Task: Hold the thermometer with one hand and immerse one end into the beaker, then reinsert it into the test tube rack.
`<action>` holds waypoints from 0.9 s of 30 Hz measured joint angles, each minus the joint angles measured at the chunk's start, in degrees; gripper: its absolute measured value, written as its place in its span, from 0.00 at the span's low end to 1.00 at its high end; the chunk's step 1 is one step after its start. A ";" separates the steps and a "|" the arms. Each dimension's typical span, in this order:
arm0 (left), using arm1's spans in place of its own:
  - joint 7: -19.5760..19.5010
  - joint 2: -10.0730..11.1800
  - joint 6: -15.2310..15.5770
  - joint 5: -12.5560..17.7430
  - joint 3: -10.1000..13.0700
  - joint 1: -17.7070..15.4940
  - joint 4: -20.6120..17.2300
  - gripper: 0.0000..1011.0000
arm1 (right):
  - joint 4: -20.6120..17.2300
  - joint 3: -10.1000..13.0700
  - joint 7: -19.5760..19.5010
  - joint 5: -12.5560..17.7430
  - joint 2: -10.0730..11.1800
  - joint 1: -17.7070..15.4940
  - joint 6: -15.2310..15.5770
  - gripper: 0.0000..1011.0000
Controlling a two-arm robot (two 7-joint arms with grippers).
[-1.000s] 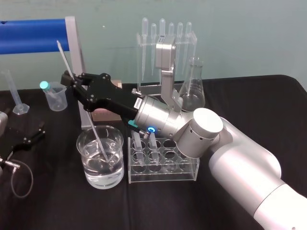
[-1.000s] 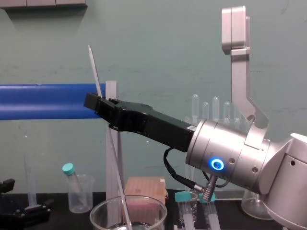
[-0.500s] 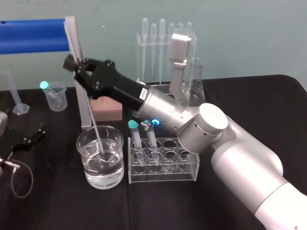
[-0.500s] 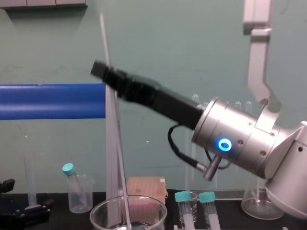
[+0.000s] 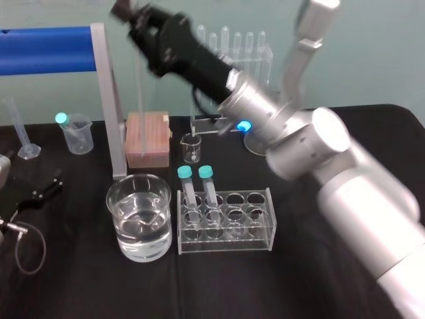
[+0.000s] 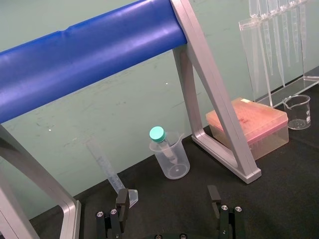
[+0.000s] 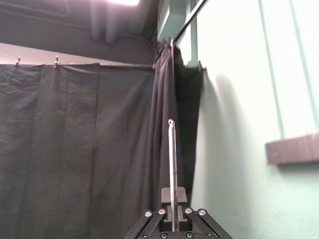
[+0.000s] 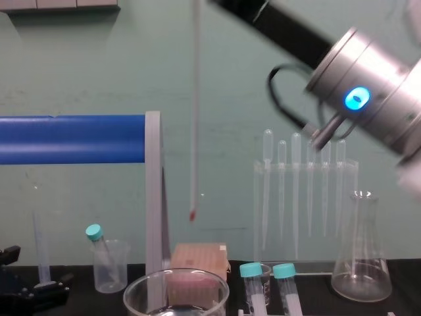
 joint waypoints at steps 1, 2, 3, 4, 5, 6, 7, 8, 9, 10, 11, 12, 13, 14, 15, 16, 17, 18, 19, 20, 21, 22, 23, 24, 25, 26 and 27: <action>0.00 0.00 0.00 0.00 0.00 0.00 0.00 1.00 | -0.96 0.32 -0.42 -0.02 0.50 -0.16 -0.16 0.05; 0.00 0.00 0.00 0.00 0.00 0.00 0.00 1.00 | -1.91 0.64 -0.89 -0.09 1.02 -0.34 -0.33 0.05; 0.00 0.00 0.00 0.00 0.00 0.00 0.00 1.00 | -3.81 1.37 -2.30 -0.56 2.20 -0.83 -0.61 0.05; 0.00 0.00 0.00 0.00 0.00 0.00 0.00 1.00 | -4.84 1.76 -3.07 -1.00 2.91 -1.17 -0.70 0.05; 0.00 0.00 0.00 0.00 0.00 0.00 0.00 1.00 | -6.70 2.48 -4.91 -2.05 4.22 -1.90 -0.77 0.05; 0.00 0.00 0.00 0.00 0.00 0.00 0.00 1.00 | -6.70 2.48 -4.91 -2.05 4.22 -1.90 -0.77 0.05; 0.00 0.00 0.00 0.00 0.00 0.00 0.00 1.00 | -8.49 3.31 -6.80 -3.13 5.65 -2.92 -0.76 0.05; 0.00 0.00 0.00 0.00 0.00 0.00 0.00 1.00 | -9.32 3.73 -7.69 -3.60 6.30 -3.47 -0.76 0.05; 0.00 0.00 0.00 0.00 0.00 0.00 0.00 1.00 | -10.83 4.56 -9.49 -4.60 7.60 -4.69 -0.70 0.05; 0.00 0.00 0.00 0.00 0.00 0.00 0.00 1.00 | -10.83 4.56 -9.49 -4.60 7.60 -4.69 -0.70 0.05; 0.00 0.00 0.00 0.00 0.00 0.00 0.00 1.00 | -12.36 5.49 -11.22 -5.54 8.78 -5.99 -0.49 0.05; 0.00 0.00 0.00 0.00 0.00 0.00 0.00 1.00 | -13.17 6.04 -12.00 -6.00 9.44 -6.77 -0.34 0.05; 0.00 0.00 0.00 0.00 0.00 0.00 0.00 1.00 | -14.45 6.98 -13.45 -6.78 10.48 -8.09 -0.09 0.05; 0.00 0.00 0.00 0.00 0.00 0.00 0.00 1.00 | -15.15 7.53 -14.18 -7.16 11.00 -8.88 0.10 0.05; 0.00 0.00 0.00 0.00 0.00 0.00 0.00 1.00 | -15.78 8.08 -14.86 -7.48 11.48 -9.63 0.27 0.05; 0.00 0.00 0.00 0.00 0.00 0.00 0.00 1.00 | -16.82 9.11 -16.10 -8.02 12.30 -11.03 0.66 0.05; 0.00 0.00 0.00 0.00 0.00 0.00 0.00 1.00 | -17.64 9.94 -17.02 -8.39 12.88 -12.26 1.00 0.05; 0.00 0.00 0.00 0.00 0.00 0.00 0.00 1.00 | -17.64 9.94 -17.02 -8.39 12.88 -12.26 1.00 0.05; 0.00 0.00 0.00 0.00 0.00 0.00 0.00 1.00 | -18.07 10.63 -17.78 -8.64 13.30 -13.35 1.35 0.05; 0.00 0.00 0.00 0.00 0.00 0.00 0.00 1.00 | -18.23 10.99 -18.12 -8.83 13.49 -13.97 1.54 0.05; 0.00 0.00 0.00 0.00 0.00 0.00 0.00 1.00 | -18.28 11.24 -18.35 -8.99 13.63 -14.45 1.66 0.05; 0.00 0.00 0.00 0.00 0.00 0.00 0.00 1.00 | -18.22 11.56 -18.75 -9.32 13.75 -15.29 1.96 0.05; 0.00 0.00 0.00 0.00 0.00 0.00 0.00 1.00 | -18.07 11.69 -18.84 -9.41 13.74 -15.67 2.00 0.05; 0.00 0.00 0.00 0.00 0.00 0.00 0.00 1.00 | -17.88 11.79 -18.91 -9.43 13.70 -15.95 2.03 0.05; 0.00 0.00 0.00 0.00 0.00 0.00 0.00 1.00 | -17.24 11.89 -19.01 -9.47 13.47 -16.50 2.16 0.05; 0.00 0.00 0.00 0.00 0.00 0.00 0.00 1.00 | -17.24 11.89 -19.01 -9.47 13.47 -16.50 2.16 0.05; 0.00 0.00 0.00 0.00 0.00 0.00 0.00 1.00 | -16.44 11.97 -19.00 -9.47 13.17 -16.91 2.27 0.05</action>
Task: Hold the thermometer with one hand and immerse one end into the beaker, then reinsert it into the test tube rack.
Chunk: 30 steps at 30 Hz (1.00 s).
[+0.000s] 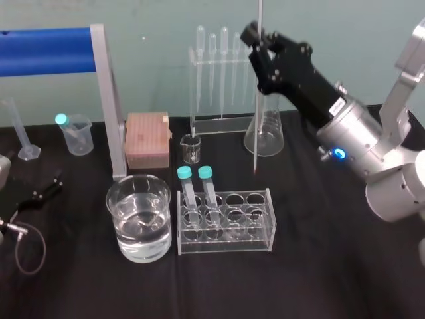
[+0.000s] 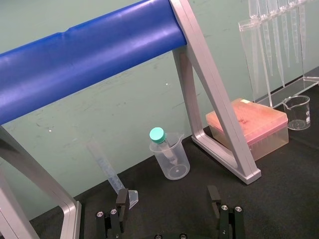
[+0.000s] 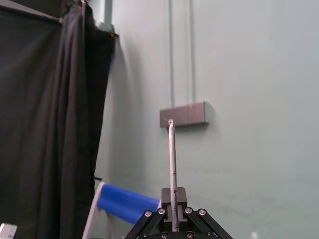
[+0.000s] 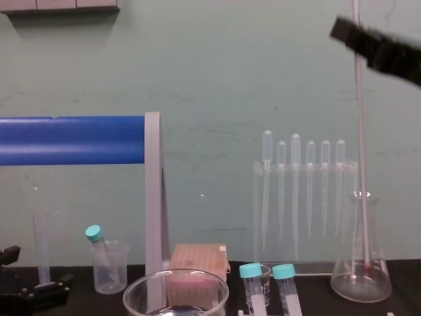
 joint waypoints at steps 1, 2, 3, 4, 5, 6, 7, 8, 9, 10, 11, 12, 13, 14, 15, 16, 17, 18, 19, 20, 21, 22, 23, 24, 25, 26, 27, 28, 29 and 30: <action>0.00 0.00 0.00 0.00 0.00 0.00 0.00 1.00 | 0.61 0.02 0.05 0.02 -0.23 -0.21 0.14 0.05; 0.00 0.00 0.00 0.00 0.00 0.00 0.00 1.00 | 0.89 0.02 0.10 0.03 -0.31 -0.31 0.20 0.05; 0.00 0.00 0.00 0.00 0.00 0.00 0.00 1.00 | 1.17 0.03 0.17 0.04 -0.40 -0.41 0.29 0.05; 0.00 0.00 0.00 0.00 0.00 0.00 0.00 1.00 | 1.50 0.04 0.23 0.07 -0.49 -0.52 0.40 0.05; 0.00 0.00 0.00 0.00 0.00 0.00 0.00 1.00 | 1.84 0.04 0.34 0.11 -0.59 -0.59 0.52 0.05; 0.00 0.00 0.00 0.00 0.00 0.00 0.00 1.00 | 2.60 0.02 0.67 0.22 -0.77 -0.66 0.67 0.05; 0.00 0.00 0.00 0.00 0.00 0.00 0.00 1.00 | 2.92 -0.01 0.78 0.27 -0.86 -0.67 0.72 0.05; 0.00 0.00 0.00 0.00 0.00 0.00 0.00 1.00 | 3.25 -0.07 0.93 0.34 -0.96 -0.68 0.81 0.05; 0.00 0.00 0.00 0.00 0.00 0.00 0.00 1.00 | 3.94 -0.20 1.17 0.43 -1.19 -0.68 0.97 0.05; 0.00 0.00 0.00 0.00 0.00 0.00 0.00 1.00 | 4.23 -0.26 1.25 0.45 -1.30 -0.68 1.03 0.05; 0.00 0.00 0.00 0.00 0.00 0.00 0.00 1.00 | 4.52 -0.32 1.34 0.45 -1.41 -0.67 1.09 0.05; 0.00 0.00 0.00 0.00 0.00 0.00 0.00 1.00 | 4.94 -0.41 1.47 0.46 -1.58 -0.65 1.19 0.05; 0.00 0.00 0.00 0.00 0.00 0.00 0.00 1.00 | 5.07 -0.44 1.51 0.46 -1.64 -0.65 1.24 0.05; 0.00 0.00 0.00 0.00 0.00 0.00 0.00 1.00 | 5.32 -0.50 1.58 0.47 -1.71 -0.65 1.40 0.05; 0.00 0.00 0.00 0.00 0.00 0.00 0.00 1.00 | 5.43 -0.51 1.60 0.47 -1.73 -0.65 1.48 0.05; 0.00 0.00 0.00 0.00 0.00 0.00 0.00 1.00 | 5.51 -0.51 1.62 0.47 -1.74 -0.67 1.53 0.05; 0.00 0.00 0.00 0.00 0.00 0.00 0.00 1.00 | 5.57 -0.51 1.62 0.47 -1.74 -0.70 1.58 0.05; 0.00 0.00 0.00 0.00 0.00 0.00 0.00 1.00 | 5.71 -0.50 1.63 0.47 -1.73 -0.79 1.65 0.05; 0.00 0.00 0.00 0.00 0.00 0.00 0.00 1.00 | 5.77 -0.49 1.63 0.46 -1.73 -0.83 1.68 0.05; 0.00 0.00 0.00 0.00 0.00 0.00 0.00 1.00 | 5.84 -0.47 1.64 0.46 -1.73 -0.87 1.69 0.05; 0.00 0.00 0.00 0.00 0.00 0.00 0.00 1.00 | 5.90 -0.45 1.64 0.45 -1.73 -0.91 1.70 0.05; 0.00 0.00 0.00 0.00 0.00 0.00 0.00 1.00 | 6.07 -0.44 1.68 0.43 -1.73 -1.00 1.70 0.05; 0.00 0.00 0.00 0.00 0.00 0.00 0.00 1.00 | 6.18 -0.43 1.72 0.43 -1.73 -1.01 1.70 0.05; 0.00 0.00 0.00 0.00 0.00 0.00 0.00 1.00 | 6.39 -0.43 1.87 0.41 -1.73 -1.01 1.70 0.05; 0.00 0.00 0.00 0.00 0.00 0.00 0.00 1.00 | 6.53 -0.43 1.94 0.40 -1.75 -1.01 1.70 0.05; 0.00 0.00 0.00 0.00 0.00 0.00 0.00 1.00 | 6.70 -0.45 2.02 0.40 -1.76 -0.99 1.71 0.05; 0.00 0.00 0.00 0.00 0.00 0.00 0.00 1.00 | 6.87 -0.48 2.11 0.39 -1.78 -0.98 1.71 0.05; 0.00 0.00 0.00 0.00 0.00 0.00 0.00 1.00 | 7.00 -0.52 2.19 0.38 -1.79 -0.96 1.73 0.05; 0.00 0.00 0.00 0.00 0.00 0.00 0.00 1.00 | 7.36 -0.61 2.45 0.37 -1.81 -0.85 1.76 0.05; 0.00 0.00 0.00 0.00 0.00 0.00 0.00 1.00 | 7.73 -0.67 2.68 0.39 -1.83 -0.71 1.78 0.05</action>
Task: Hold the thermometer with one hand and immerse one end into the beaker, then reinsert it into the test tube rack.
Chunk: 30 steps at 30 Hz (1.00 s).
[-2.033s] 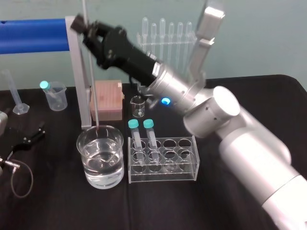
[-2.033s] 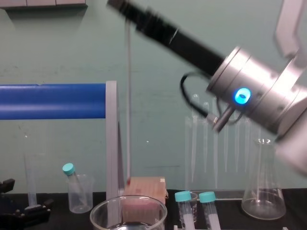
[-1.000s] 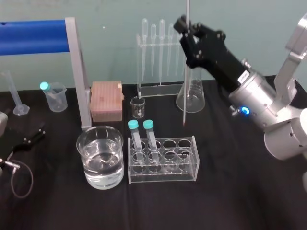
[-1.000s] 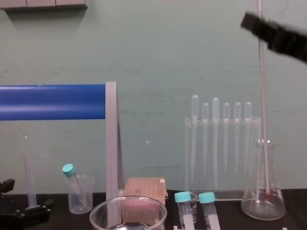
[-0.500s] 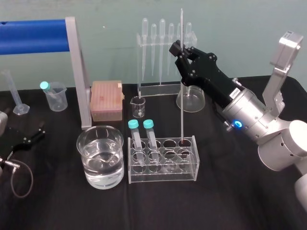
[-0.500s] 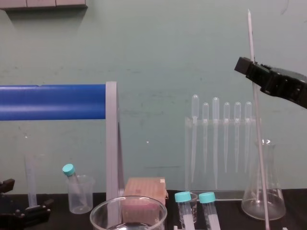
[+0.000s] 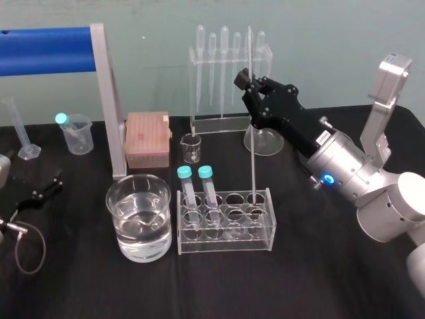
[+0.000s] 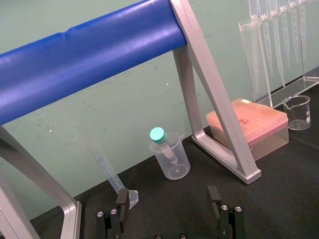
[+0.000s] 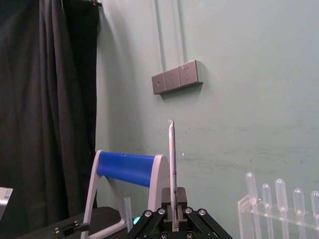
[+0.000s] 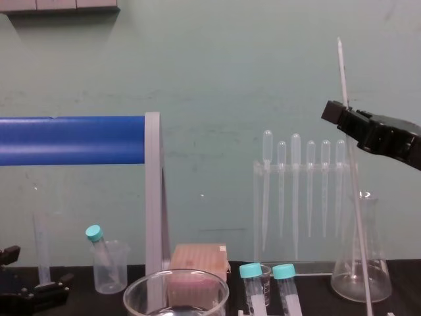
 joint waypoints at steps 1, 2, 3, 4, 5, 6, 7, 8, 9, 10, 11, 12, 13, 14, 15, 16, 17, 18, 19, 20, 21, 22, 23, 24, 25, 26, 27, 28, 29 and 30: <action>0.00 0.00 0.00 0.00 0.00 0.00 0.00 1.00 | 0.24 -0.04 0.18 0.03 -0.02 0.09 0.00 0.05; 0.00 0.00 0.00 0.00 0.00 0.00 0.00 1.00 | 0.55 -0.09 0.36 0.07 -0.06 0.17 0.00 0.05; 0.00 0.00 0.00 0.00 0.00 0.00 0.00 1.00 | 0.80 -0.13 0.53 0.11 -0.10 0.24 0.00 0.05; 0.00 0.00 0.00 0.00 0.00 0.00 0.00 1.00 | 0.99 -0.16 0.64 0.14 -0.13 0.30 -0.01 0.05; 0.00 0.00 0.00 0.00 0.00 0.00 0.00 1.00 | 1.50 -0.24 0.90 0.23 -0.22 0.47 -0.07 0.05; 0.00 0.00 0.00 0.00 0.00 0.00 0.00 1.00 | 1.75 -0.29 1.04 0.29 -0.28 0.55 -0.11 0.05; 0.00 0.00 0.00 0.00 0.00 0.00 0.00 1.00 | 2.16 -0.40 1.30 0.41 -0.37 0.70 -0.24 0.05; 0.00 0.00 0.00 0.00 0.00 0.00 0.00 1.00 | 2.35 -0.43 1.42 0.47 -0.40 0.78 -0.27 0.05; 0.00 0.00 0.00 0.00 0.00 0.00 0.00 1.00 | 2.57 -0.49 1.55 0.51 -0.46 0.86 -0.32 0.05; 0.00 0.00 0.00 0.00 0.00 0.00 0.00 1.00 | 2.82 -0.56 1.68 0.52 -0.50 0.94 -0.35 0.05; 0.00 0.00 0.00 0.00 0.00 0.00 0.00 1.00 | 3.25 -0.68 1.94 0.56 -0.57 1.09 -0.41 0.05; 0.00 0.00 0.00 0.00 0.00 0.00 0.00 1.00 | 3.46 -0.75 2.03 0.58 -0.61 1.15 -0.45 0.05; 0.00 0.00 0.00 0.00 0.00 0.00 0.00 1.00 | 3.82 -0.87 2.20 0.61 -0.66 1.25 -0.51 0.05; 0.00 0.00 0.00 0.00 0.00 0.00 0.00 1.00 | 4.01 -0.92 2.32 0.62 -0.68 1.30 -0.53 0.05; 0.00 0.00 0.00 0.00 0.00 0.00 0.00 1.00 | 4.14 -0.98 2.41 0.63 -0.69 1.34 -0.55 0.05; 0.00 0.00 0.00 0.00 0.00 0.00 0.00 1.00 | 4.27 -1.02 2.45 0.63 -0.70 1.37 -0.56 0.05; 0.00 0.00 0.00 0.00 0.00 0.00 0.00 1.00 | 4.53 -1.12 2.56 0.63 -0.71 1.42 -0.57 0.05; 0.00 0.00 0.00 0.00 0.00 0.00 0.00 1.00 | 4.63 -1.15 2.61 0.64 -0.71 1.44 -0.57 0.05; 0.00 0.00 0.00 0.00 0.00 0.00 0.00 1.00 | 4.73 -1.18 2.64 0.64 -0.70 1.46 -0.57 0.05; 0.00 0.00 0.00 0.00 0.00 0.00 0.00 1.00 | 4.80 -1.21 2.66 0.62 -0.68 1.46 -0.57 0.05; 0.00 0.00 0.00 0.00 0.00 0.00 0.00 1.00 | 4.94 -1.27 2.69 0.60 -0.65 1.47 -0.56 0.05; 0.00 0.00 0.00 0.00 0.00 0.00 0.00 1.00 | 5.02 -1.31 2.69 0.57 -0.62 1.46 -0.52 0.05; 0.00 0.00 0.00 0.00 0.00 0.00 0.00 1.00 | 5.06 -1.34 2.67 0.56 -0.62 1.46 -0.50 0.05; 0.00 0.00 0.00 0.00 0.00 0.00 0.00 1.00 | 5.06 -1.34 2.67 0.56 -0.62 1.46 -0.50 0.05; 0.00 0.00 0.00 0.00 0.00 0.00 0.00 1.00 | 5.12 -1.39 2.62 0.53 -0.61 1.44 -0.39 0.05; 0.00 0.00 0.00 0.00 0.00 0.00 0.00 1.00 | 5.15 -1.42 2.59 0.50 -0.61 1.42 -0.33 0.05; 0.00 0.00 0.00 0.00 0.00 0.00 0.00 1.00 | 5.19 -1.47 2.45 0.43 -0.61 1.37 -0.21 0.05; 0.00 0.00 0.00 0.00 0.00 0.00 0.00 1.00 | 5.21 -1.49 2.37 0.38 -0.61 1.34 -0.12 0.05; 0.00 0.00 0.00 0.00 0.00 0.00 0.00 1.00 | 5.24 -1.50 2.23 0.36 -0.61 1.33 0.03 0.05; 0.00 0.00 0.00 0.00 0.00 0.00 0.00 1.00 | 5.31 -1.54 2.06 0.33 -0.61 1.31 0.27 0.05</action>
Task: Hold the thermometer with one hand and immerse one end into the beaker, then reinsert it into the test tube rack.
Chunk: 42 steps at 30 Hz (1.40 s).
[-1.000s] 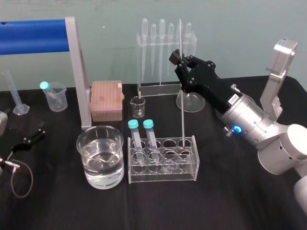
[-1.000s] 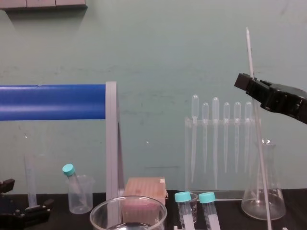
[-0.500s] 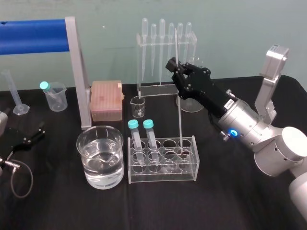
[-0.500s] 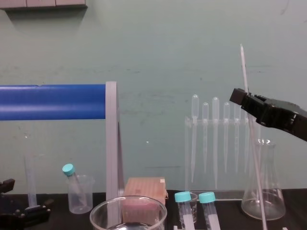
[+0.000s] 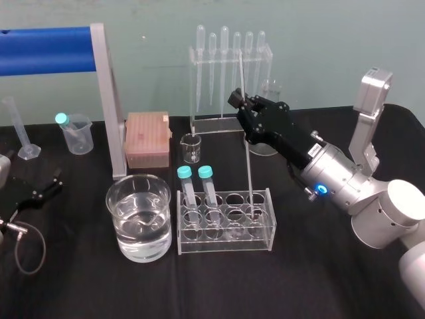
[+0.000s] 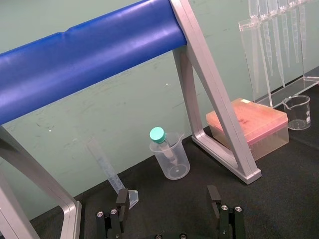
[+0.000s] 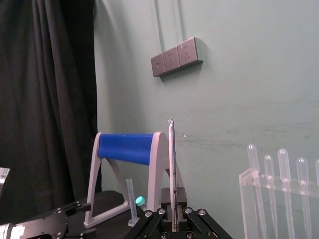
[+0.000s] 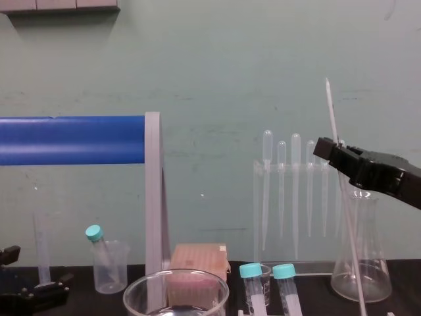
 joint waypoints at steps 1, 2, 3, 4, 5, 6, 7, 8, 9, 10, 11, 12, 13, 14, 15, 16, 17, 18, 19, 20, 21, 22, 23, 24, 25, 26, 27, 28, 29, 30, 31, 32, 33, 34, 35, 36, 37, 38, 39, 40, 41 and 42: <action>0.00 0.00 0.00 0.00 0.00 0.00 0.00 1.00 | 0.03 -0.03 -0.05 -0.03 0.01 0.00 0.13 0.05; 0.00 0.00 0.00 0.00 0.00 0.00 0.00 1.00 | 0.04 -0.05 -0.09 -0.05 0.02 0.00 0.26 0.05; 0.00 0.00 0.00 0.00 0.00 0.00 0.00 1.00 | 0.06 -0.09 -0.18 -0.08 0.03 0.00 0.39 0.05; 0.00 0.00 0.00 0.00 0.00 0.00 0.00 1.00 | 0.06 -0.09 -0.19 -0.08 0.04 0.00 0.39 0.05; 0.00 0.00 0.00 0.00 0.00 0.00 0.00 1.00 | 0.06 -0.09 -0.20 -0.08 0.04 0.00 0.39 0.05; 0.00 0.00 0.00 0.00 0.00 0.00 0.00 1.00 | 0.07 -0.09 -0.21 -0.09 0.04 0.00 0.38 0.05; 0.00 0.00 0.00 0.00 0.00 0.00 0.00 1.00 | 0.06 -0.09 -0.21 -0.09 0.04 0.00 0.38 0.05; 0.00 0.00 0.00 0.00 0.00 0.00 0.00 1.00 | 0.06 -0.08 -0.21 -0.08 0.04 -0.01 0.37 0.05; 0.00 0.00 0.00 0.00 0.00 0.00 0.00 1.00 | 0.05 -0.08 -0.21 -0.09 0.04 -0.01 0.36 0.05; 0.00 0.00 0.00 0.00 0.00 0.00 0.00 1.00 | 0.05 -0.08 -0.21 -0.09 0.04 -0.02 0.36 0.05; 0.00 0.00 0.00 0.00 0.00 0.00 0.00 1.00 | 0.05 -0.07 -0.22 -0.09 0.04 -0.02 0.35 0.05; 0.00 0.00 0.00 0.00 0.00 0.00 0.00 1.00 | 0.04 -0.07 -0.21 -0.09 0.04 -0.02 0.34 0.05; 0.00 0.00 0.00 0.00 0.00 0.00 0.00 1.00 | 0.03 -0.06 -0.21 -0.09 0.04 -0.02 0.33 0.05; 0.00 0.00 0.00 0.00 0.00 0.00 0.00 1.00 | 0.03 -0.06 -0.21 -0.09 0.04 -0.02 0.33 0.05; 0.00 0.00 0.00 0.00 0.00 0.00 0.00 1.00 | 0.02 -0.05 -0.21 -0.09 0.04 -0.02 0.31 0.05; 0.00 0.00 0.00 0.00 0.00 0.00 0.00 1.00 | 0.02 -0.05 -0.21 -0.09 0.04 -0.02 0.31 0.05; 0.00 0.00 0.00 0.00 0.00 0.00 0.00 1.00 | 0.01 -0.04 -0.21 -0.09 0.04 -0.02 0.30 0.05; 0.00 0.00 0.00 0.00 0.00 0.00 0.00 1.00 | 0.00 -0.03 -0.21 -0.09 0.04 -0.02 0.29 0.05; 0.00 0.00 0.00 0.00 0.00 0.00 0.00 1.00 | 0.00 -0.03 -0.21 -0.08 0.04 -0.02 0.28 0.05; 0.00 0.00 0.00 0.00 0.00 0.00 0.00 1.00 | -0.01 -0.03 -0.21 -0.08 0.04 -0.02 0.27 0.05; 0.00 0.00 0.00 0.00 0.00 0.00 0.00 1.00 | -0.02 -0.02 -0.21 -0.08 0.04 -0.02 0.26 0.05; 0.00 0.00 0.00 0.00 0.00 0.00 0.00 1.00 | -0.02 -0.01 -0.21 -0.08 0.04 -0.02 0.26 0.05; 0.00 0.00 0.00 0.00 0.00 0.00 0.00 1.00 | -0.03 -0.01 -0.21 -0.08 0.04 -0.02 0.25 0.05; 0.00 0.00 0.00 0.00 0.00 0.00 0.00 1.00 | -0.03 0.00 -0.21 -0.08 0.04 -0.02 0.24 0.05; 0.00 0.00 0.00 0.00 0.00 0.00 0.00 1.00 | -0.03 0.00 -0.21 -0.08 0.04 -0.02 0.24 0.05; 0.00 0.00 0.00 0.00 0.00 0.00 0.00 1.00 | -0.05 0.01 -0.21 -0.08 0.04 -0.02 0.22 0.05; 0.00 0.00 0.00 0.00 0.00 0.00 0.00 1.00 | -0.05 0.01 -0.21 -0.08 0.04 -0.02 0.22 0.05; 0.00 0.00 0.00 0.00 0.00 0.00 0.00 1.00 | -0.06 0.01 -0.21 -0.08 0.04 -0.02 0.21 0.05; 0.00 0.00 0.00 0.00 0.00 0.00 0.00 1.00 | -0.07 0.01 -0.21 -0.08 0.04 -0.02 0.20 0.05; 0.00 0.00 0.00 0.00 0.00 0.00 0.00 1.00 | -0.07 0.01 -0.21 -0.08 0.04 -0.02 0.19 0.05; 0.00 0.00 0.00 0.00 0.00 0.00 0.00 1.00 | -0.07 0.02 -0.21 -0.08 0.04 -0.02 0.19 0.05; 0.00 0.00 0.00 0.00 0.00 0.00 0.00 1.00 | -0.07 0.02 -0.21 -0.08 0.04 -0.02 0.18 0.05; 0.00 0.00 0.00 0.00 0.00 0.00 0.00 1.00 | -0.07 0.02 -0.21 -0.08 0.04 -0.02 0.17 0.05; 0.00 0.00 0.00 0.00 0.00 0.00 0.00 1.00 | -0.07 0.01 -0.21 -0.08 0.04 -0.02 0.17 0.05; 0.00 0.00 0.00 0.00 0.00 0.00 0.00 1.00 | -0.07 0.01 -0.21 -0.08 0.04 -0.02 0.17 0.05; 0.00 0.00 0.00 0.00 0.00 0.00 0.00 1.00 | -0.07 0.02 -0.21 -0.08 0.04 -0.02 0.17 0.05; 0.00 0.00 0.00 0.00 0.00 0.00 0.00 1.00 | -0.07 0.02 -0.21 -0.08 0.04 -0.02 0.17 0.05; 0.00 0.00 0.00 0.00 0.00 0.00 0.00 1.00 | -0.07 0.02 -0.21 -0.08 0.04 -0.02 0.17 0.05; 0.00 0.00 0.00 0.00 0.00 0.00 0.00 1.00 | -0.07 0.02 -0.21 -0.08 0.04 -0.02 0.17 0.05; 0.00 0.00 0.00 0.00 0.00 0.00 0.00 1.00 | -0.07 0.02 -0.20 -0.08 0.04 -0.02 0.17 0.05; 0.00 0.00 0.00 0.00 0.00 0.00 0.00 1.00 | -0.07 0.02 -0.21 -0.08 0.04 -0.02 0.17 0.05; 0.00 0.00 0.00 0.00 0.00 0.00 0.00 1.00 | -0.07 0.02 -0.21 -0.08 0.04 -0.02 0.17 0.05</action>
